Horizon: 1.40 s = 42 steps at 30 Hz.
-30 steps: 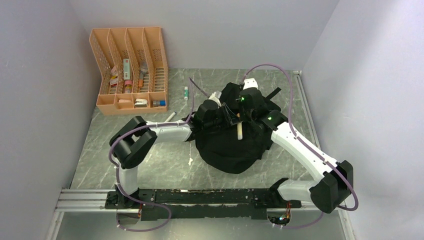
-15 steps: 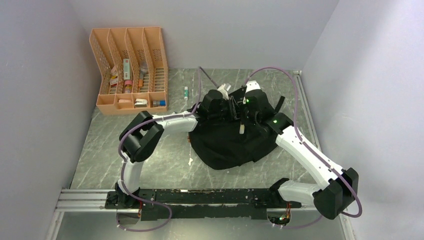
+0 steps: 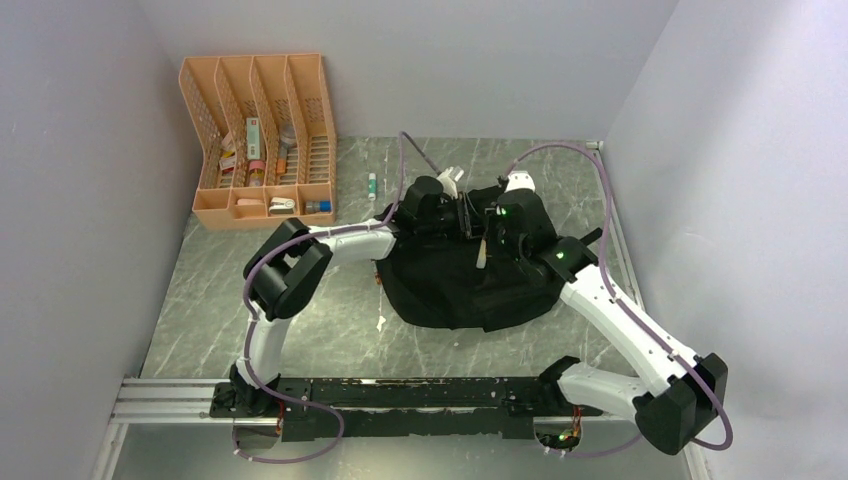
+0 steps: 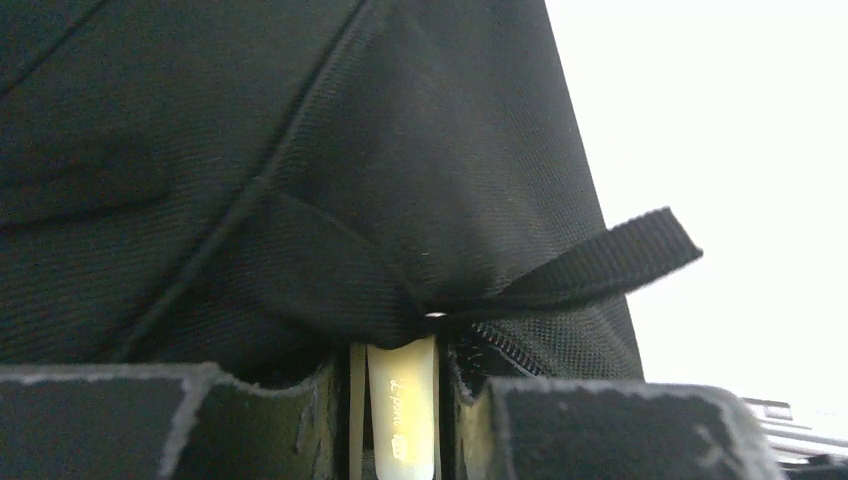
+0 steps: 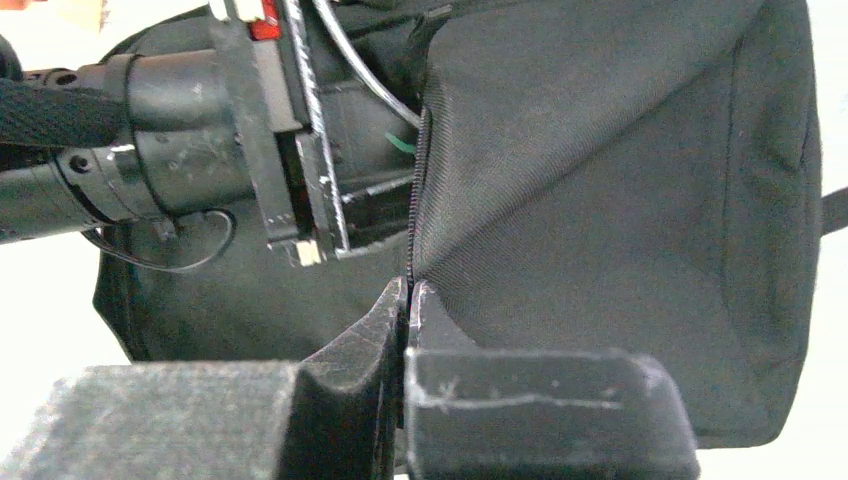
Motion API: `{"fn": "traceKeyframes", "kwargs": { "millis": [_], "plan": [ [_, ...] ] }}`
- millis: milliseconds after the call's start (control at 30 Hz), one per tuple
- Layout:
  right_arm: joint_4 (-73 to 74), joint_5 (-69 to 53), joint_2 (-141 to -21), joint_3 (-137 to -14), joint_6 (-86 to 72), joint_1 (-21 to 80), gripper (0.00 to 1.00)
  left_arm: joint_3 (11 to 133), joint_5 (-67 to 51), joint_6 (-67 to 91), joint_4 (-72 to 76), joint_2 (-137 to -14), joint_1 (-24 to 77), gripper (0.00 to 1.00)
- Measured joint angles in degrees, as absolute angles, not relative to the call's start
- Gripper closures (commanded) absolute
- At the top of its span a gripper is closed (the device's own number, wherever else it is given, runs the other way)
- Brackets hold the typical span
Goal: Pack the student bag
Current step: Place the stationery in the student bag.
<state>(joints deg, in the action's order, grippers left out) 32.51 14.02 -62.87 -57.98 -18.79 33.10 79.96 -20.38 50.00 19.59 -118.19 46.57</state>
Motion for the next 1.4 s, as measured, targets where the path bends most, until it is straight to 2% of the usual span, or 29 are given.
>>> {"fn": "traceKeyframes", "kwargs": {
  "millis": [267, 467, 733, 900, 1100, 1267, 1400],
  "plan": [
    [28.6, 14.9, -58.8, -50.6, -25.6, 33.2, 1.0, 74.2, -20.6, 62.0, 29.8, -118.1, 45.8, 0.95],
    [26.4, 14.9, -57.6, -48.5, -29.3, 33.2, 1.0, 72.1, -15.4, 65.7, 33.0, -117.1, 47.4, 0.93],
    [26.4, 15.2, -57.6, -48.5, -30.3, 33.2, 1.0, 72.1, -10.7, 65.6, 33.5, -117.2, 49.6, 0.6],
    [26.4, 15.9, -57.1, -48.5, -30.7, 33.2, 1.0, 71.8, -10.0, 63.5, 33.0, -116.9, 50.0, 0.43],
    [26.5, 16.1, -57.1, -48.5, -30.7, 33.2, 1.0, 70.6, -9.5, 57.7, 26.2, -112.9, 49.9, 0.43],
    [26.7, 16.3, -57.1, -48.5, -30.4, 33.0, 1.0, 68.7, -9.1, 52.1, 20.8, -106.3, 49.2, 0.53],
    [27.2, 16.5, -57.1, -48.5, -29.7, 32.8, 1.0, 66.3, -7.6, 47.3, 16.5, -100.4, 48.8, 0.53]
  ]
}}
